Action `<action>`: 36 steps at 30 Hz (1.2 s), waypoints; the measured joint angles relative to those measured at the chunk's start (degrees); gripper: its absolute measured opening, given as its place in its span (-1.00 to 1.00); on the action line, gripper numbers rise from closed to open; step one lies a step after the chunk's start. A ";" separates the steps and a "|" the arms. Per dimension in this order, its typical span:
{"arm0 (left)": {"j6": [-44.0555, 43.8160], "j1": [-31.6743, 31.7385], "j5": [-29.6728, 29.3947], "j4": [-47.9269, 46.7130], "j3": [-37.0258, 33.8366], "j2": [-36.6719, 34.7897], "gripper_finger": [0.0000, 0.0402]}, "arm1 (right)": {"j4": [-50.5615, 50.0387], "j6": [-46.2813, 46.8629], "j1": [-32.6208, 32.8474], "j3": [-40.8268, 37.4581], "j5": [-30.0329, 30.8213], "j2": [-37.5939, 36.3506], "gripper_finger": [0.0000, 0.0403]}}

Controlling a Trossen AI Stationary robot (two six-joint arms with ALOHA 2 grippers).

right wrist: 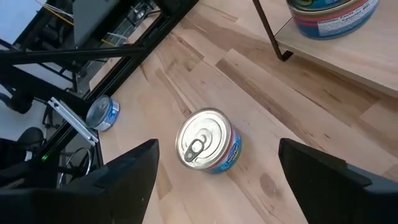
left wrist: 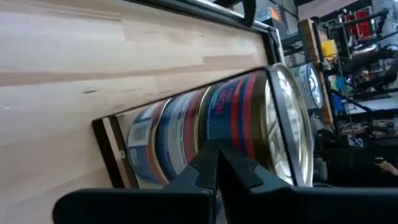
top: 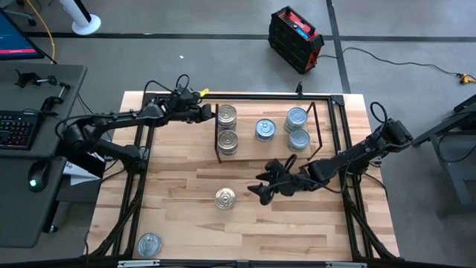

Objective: Stack canned seafood by type on shelf
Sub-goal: Adjust the stacked blue-pink tuna cans on the shelf

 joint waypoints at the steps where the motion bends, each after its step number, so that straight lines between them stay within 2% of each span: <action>1: -0.18 -0.22 0.00 0.10 0.00 0.24 -1.00 | -0.02 0.01 -0.10 0.00 -0.02 0.00 0.59; 17: -0.44 -1.13 -1.06 1.48 0.00 1.22 -1.00 | -0.04 -0.55 -0.19 0.00 -0.02 0.00 0.59; 21: 2.29 0.82 -1.10 -4.64 0.11 -1.25 -1.00 | -0.07 -0.55 -0.19 0.00 -0.04 0.00 0.59; 24: 5.54 0.67 -0.99 -13.18 0.09 -2.51 -1.00 | -0.15 -0.72 -0.19 0.00 -0.06 0.00 0.59; 29: 10.25 -5.92 1.70 -22.80 0.04 -2.70 -1.00 | -0.21 -1.97 -0.21 0.00 -0.07 0.00 0.59; 36: 5.94 -16.64 -2.44 -17.91 0.03 -2.70 -1.00 | -0.44 -3.07 -0.21 0.00 -0.06 0.00 0.59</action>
